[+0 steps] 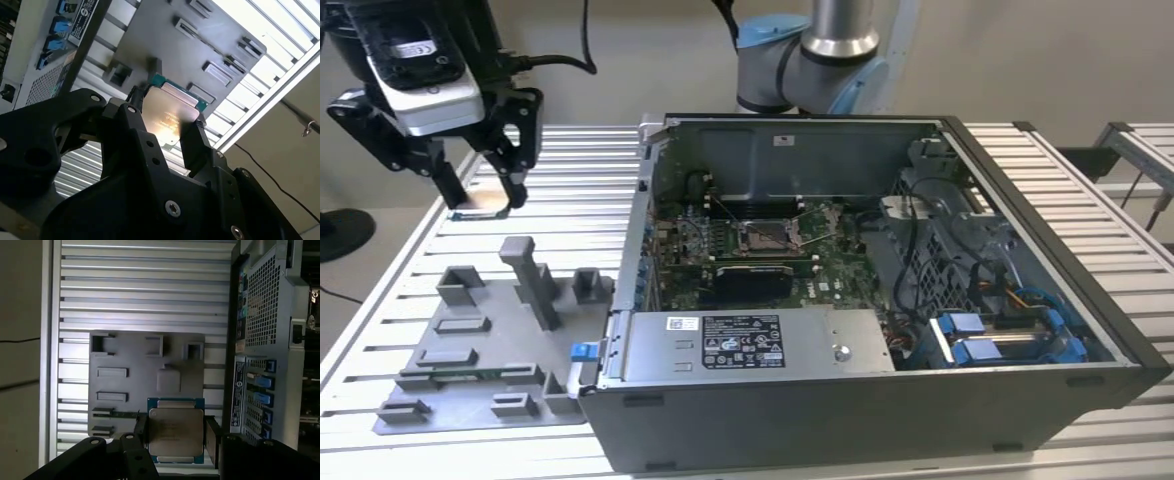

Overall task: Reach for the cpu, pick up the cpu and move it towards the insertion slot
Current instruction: 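Pick up the cpu and move it towards the insertion slot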

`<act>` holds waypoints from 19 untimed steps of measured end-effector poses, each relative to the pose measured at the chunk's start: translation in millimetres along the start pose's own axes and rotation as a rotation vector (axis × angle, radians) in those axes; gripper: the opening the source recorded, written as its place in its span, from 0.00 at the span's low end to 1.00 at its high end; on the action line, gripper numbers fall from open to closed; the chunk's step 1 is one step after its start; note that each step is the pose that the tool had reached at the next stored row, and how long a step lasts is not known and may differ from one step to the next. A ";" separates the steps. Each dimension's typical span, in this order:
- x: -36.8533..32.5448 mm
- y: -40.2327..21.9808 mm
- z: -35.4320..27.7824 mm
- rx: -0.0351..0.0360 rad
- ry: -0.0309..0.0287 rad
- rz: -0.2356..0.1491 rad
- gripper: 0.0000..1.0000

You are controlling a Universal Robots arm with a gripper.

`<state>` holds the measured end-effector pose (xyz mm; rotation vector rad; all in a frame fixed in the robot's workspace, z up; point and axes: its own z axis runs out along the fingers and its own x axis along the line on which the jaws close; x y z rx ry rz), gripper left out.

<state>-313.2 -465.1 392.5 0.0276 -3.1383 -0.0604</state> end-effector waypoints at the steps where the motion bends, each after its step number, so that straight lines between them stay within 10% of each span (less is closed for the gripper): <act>1: -3.8 -0.1 0.0 0.0000 0.0001 0.000 0.00; 19: -53.8 -0.9 -0.2 0.0001 0.0014 0.000 0.00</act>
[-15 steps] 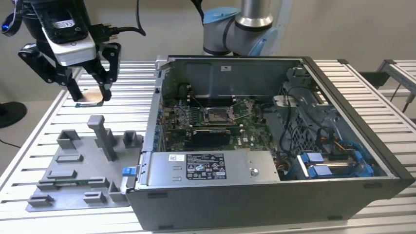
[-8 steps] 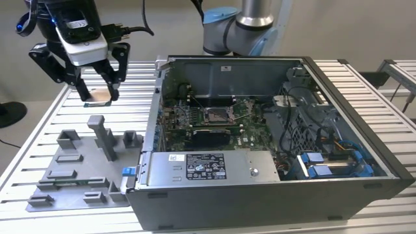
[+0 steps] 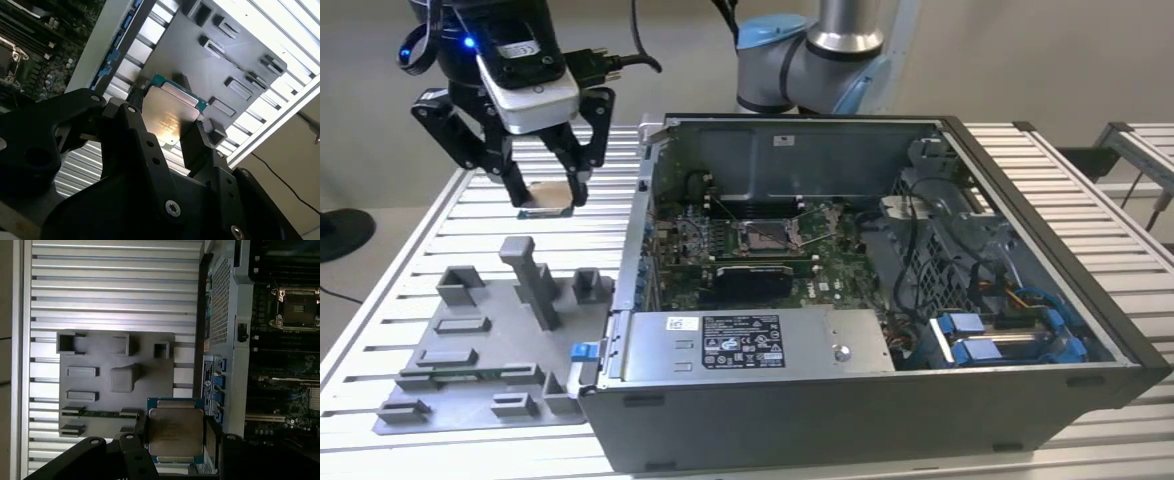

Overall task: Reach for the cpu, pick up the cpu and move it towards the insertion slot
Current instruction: 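Pick up the cpu and move it towards the insertion slot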

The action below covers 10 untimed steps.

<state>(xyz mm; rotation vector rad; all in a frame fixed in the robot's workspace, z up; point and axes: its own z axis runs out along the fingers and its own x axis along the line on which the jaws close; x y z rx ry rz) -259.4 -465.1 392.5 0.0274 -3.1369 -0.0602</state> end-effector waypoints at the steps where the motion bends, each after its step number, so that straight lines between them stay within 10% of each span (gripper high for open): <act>1: -3.7 -0.1 0.0 -0.0001 0.0005 0.000 0.00; 10: -38.5 -0.7 -0.1 -0.0002 0.0104 0.000 0.00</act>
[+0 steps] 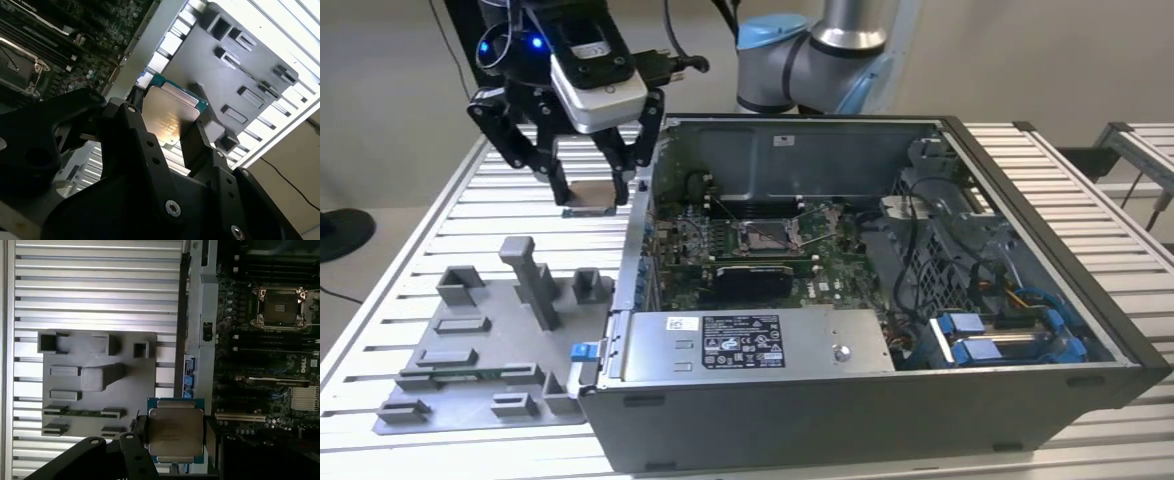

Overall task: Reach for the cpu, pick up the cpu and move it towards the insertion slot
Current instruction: 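Pick up the cpu and move it towards the insertion slot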

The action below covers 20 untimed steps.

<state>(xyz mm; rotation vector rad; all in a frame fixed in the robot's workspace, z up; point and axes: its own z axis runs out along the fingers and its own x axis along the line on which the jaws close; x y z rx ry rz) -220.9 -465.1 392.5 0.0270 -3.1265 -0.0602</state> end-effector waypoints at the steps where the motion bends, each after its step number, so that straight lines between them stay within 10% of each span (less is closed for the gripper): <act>1: -3.7 0.0 0.0 -0.0001 0.0010 0.000 0.00; 20: -85.4 -1.5 -1.2 -0.0006 0.0321 0.001 0.00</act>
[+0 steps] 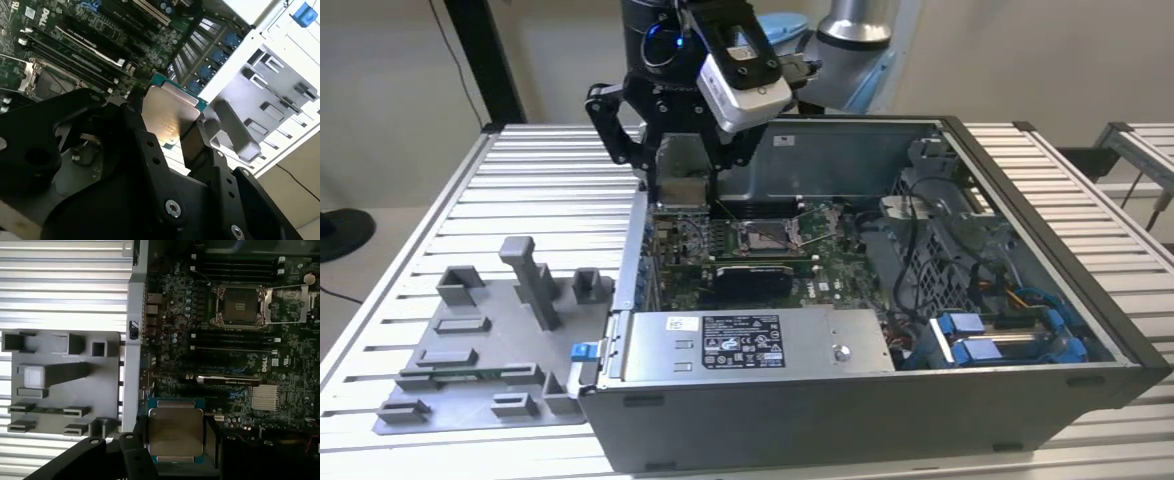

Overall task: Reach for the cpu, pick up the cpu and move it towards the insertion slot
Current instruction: 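Pick up the cpu and move it towards the insertion slot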

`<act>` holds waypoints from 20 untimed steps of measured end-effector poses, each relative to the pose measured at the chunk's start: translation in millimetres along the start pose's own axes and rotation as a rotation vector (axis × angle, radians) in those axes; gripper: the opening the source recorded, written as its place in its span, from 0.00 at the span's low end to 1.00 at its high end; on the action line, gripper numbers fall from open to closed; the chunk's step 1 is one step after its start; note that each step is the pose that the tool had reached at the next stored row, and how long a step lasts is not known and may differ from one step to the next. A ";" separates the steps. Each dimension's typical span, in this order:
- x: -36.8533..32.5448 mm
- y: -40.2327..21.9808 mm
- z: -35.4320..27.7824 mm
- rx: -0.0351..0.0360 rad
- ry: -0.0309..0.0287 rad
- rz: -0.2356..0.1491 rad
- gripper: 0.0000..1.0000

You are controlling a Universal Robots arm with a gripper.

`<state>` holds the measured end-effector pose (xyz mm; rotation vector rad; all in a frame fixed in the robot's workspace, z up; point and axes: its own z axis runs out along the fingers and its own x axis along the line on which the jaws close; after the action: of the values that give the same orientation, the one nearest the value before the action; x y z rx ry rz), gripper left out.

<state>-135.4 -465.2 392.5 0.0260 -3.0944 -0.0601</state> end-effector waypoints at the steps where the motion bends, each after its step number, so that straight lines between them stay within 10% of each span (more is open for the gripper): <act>1: -4.4 0.0 -0.2 0.0000 0.0013 0.000 0.00; 20: -88.2 -1.4 -4.0 -0.0001 0.0074 0.000 0.00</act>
<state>-47.1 -465.2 392.4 0.0256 -3.0870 -0.0601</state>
